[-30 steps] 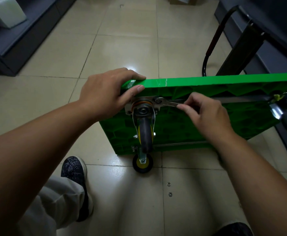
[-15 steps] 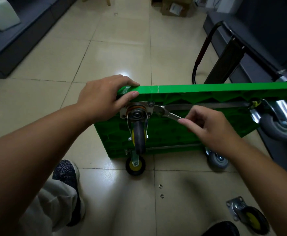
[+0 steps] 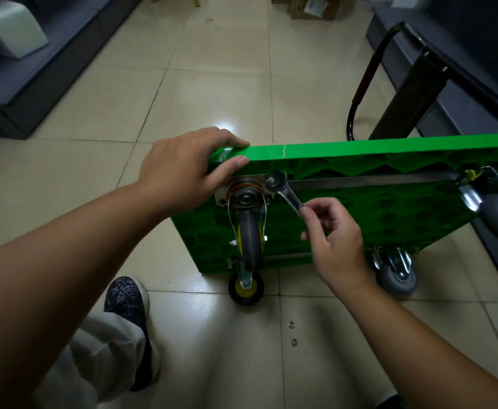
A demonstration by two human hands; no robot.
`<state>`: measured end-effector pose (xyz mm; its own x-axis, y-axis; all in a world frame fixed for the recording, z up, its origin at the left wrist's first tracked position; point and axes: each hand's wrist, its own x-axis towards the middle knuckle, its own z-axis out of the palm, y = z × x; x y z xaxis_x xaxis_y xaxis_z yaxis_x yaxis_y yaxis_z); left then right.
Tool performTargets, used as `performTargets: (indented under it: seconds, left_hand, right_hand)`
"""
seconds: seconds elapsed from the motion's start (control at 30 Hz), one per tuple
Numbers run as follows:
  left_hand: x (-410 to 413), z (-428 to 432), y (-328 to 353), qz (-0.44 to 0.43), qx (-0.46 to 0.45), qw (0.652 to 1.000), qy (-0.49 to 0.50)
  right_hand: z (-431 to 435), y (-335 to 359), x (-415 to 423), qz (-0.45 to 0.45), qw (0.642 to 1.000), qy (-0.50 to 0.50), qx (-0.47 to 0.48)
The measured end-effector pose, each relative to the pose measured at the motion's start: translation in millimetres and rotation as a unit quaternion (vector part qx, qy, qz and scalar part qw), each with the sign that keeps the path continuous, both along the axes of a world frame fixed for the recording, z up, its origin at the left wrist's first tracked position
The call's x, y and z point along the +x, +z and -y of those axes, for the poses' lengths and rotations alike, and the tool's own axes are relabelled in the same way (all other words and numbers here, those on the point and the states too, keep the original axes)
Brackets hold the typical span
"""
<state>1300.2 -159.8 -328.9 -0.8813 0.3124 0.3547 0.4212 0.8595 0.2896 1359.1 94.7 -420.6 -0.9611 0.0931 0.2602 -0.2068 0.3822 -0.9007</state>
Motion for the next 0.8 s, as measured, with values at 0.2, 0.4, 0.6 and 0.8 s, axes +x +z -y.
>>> performTargets:
  seconds: [0.2, 0.4, 0.6, 0.8]
  left_hand:
    - [-0.2, 0.5, 0.4, 0.000, -0.009, 1.000, 0.006]
    - [-0.1, -0.5, 1.3, -0.002, -0.010, 1.000, 0.007]
    - [0.9, -0.9, 0.5, -0.003, -0.010, 1.000, 0.012]
    - [0.6, -1.5, 1.6, 0.001, -0.014, 1.000, 0.011]
  right_hand:
    - [22.5, -22.0, -0.6, 0.026, 0.997, -0.021, -0.071]
    - [43.4, -28.7, -7.6, 0.071, 0.983, -0.026, -0.168]
    - [50.0, -34.3, -19.3, 0.084, 0.975, -0.025, -0.203]
    - [36.9, -35.6, -27.4, 0.028, 0.992, -0.035, -0.118]
